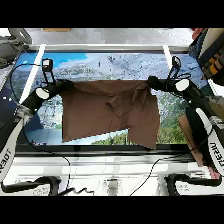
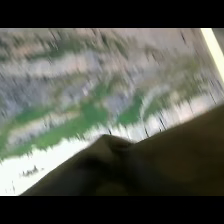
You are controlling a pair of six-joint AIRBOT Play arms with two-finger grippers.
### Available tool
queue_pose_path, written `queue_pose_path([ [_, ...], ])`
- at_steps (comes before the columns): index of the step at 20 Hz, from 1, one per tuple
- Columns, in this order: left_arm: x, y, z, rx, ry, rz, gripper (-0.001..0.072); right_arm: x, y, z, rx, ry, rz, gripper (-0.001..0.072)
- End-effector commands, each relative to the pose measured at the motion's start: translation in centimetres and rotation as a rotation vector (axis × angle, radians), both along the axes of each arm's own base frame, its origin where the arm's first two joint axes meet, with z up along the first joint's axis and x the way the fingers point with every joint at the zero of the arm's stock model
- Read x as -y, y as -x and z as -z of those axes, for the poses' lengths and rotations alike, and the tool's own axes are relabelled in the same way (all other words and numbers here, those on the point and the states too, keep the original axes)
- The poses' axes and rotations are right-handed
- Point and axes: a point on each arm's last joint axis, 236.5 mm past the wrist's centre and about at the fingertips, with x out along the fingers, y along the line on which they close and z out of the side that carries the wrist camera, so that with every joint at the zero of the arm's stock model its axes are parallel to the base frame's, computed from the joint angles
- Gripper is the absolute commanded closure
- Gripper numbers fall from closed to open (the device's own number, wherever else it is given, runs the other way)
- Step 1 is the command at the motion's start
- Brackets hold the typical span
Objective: Fold the clothes and pants, and hang the long-sleeved shirts on hangers.
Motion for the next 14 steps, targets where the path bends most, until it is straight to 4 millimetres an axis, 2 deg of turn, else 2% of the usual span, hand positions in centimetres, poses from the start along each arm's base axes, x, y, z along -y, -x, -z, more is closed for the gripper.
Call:
queue_pose_path([
  [1, -0.3, -0.8, -1.1, 0.062, -0.009, -0.034, -0.0005, 1.2, -1.5, -0.3, 0.054, 0.000, 0.056, 0.0090],
  [3, -0.3, 0.9, -0.8, -0.019, -0.003, 0.024, 0.0008, 2.4, -0.3, 0.5, -0.010, 0.009, 0.041, 0.0090],
  [4, -1.1, 2.3, -0.8, -0.071, -0.016, 0.053, 0.0060, 4.0, 0.8, 1.2, -0.062, 0.035, 0.032, 0.0092],
  [5, -2.2, 3.9, -0.7, -0.133, -0.028, 0.079, 0.0202, 6.1, 2.2, 1.9, -0.127, 0.066, 0.027, 0.0102],
  [6, -3.8, 6.1, -0.4, -0.214, -0.037, 0.100, 0.0424, 8.4, 4.0, 2.8, -0.200, 0.100, 0.025, 0.0129],
  [7, -5.6, 8.3, -0.2, -0.291, -0.035, 0.109, 0.0610, 10.9, 6.2, 3.8, -0.288, 0.136, 0.023, 0.0199],
  [8, -7.7, 10.4, -0.4, -0.344, -0.029, 0.097, 0.0686, 13.4, 8.8, 4.9, -0.387, 0.170, 0.010, 0.0251],
  [9, -9.6, 12.0, -0.8, -0.362, -0.027, 0.077, 0.0687, 15.2, 11.5, 5.9, -0.480, 0.180, -0.021, 0.0266],
  [11, -12.9, 14.8, -1.8, -0.356, 0.011, -0.011, 0.0687, 16.6, 15.6, 7.3, -0.600, 0.108, -0.070, 0.0267],
  [12, -13.8, 16.3, -1.8, -0.359, 0.053, -0.047, 0.0686, 16.6, 16.9, 8.0, -0.624, 0.065, -0.093, 0.0266],
  [14, -13.9, 19.2, -0.6, -0.410, 0.127, -0.072, 0.0653, 15.5, 18.6, 10.0, -0.647, -0.016, -0.119, 0.0260],
])
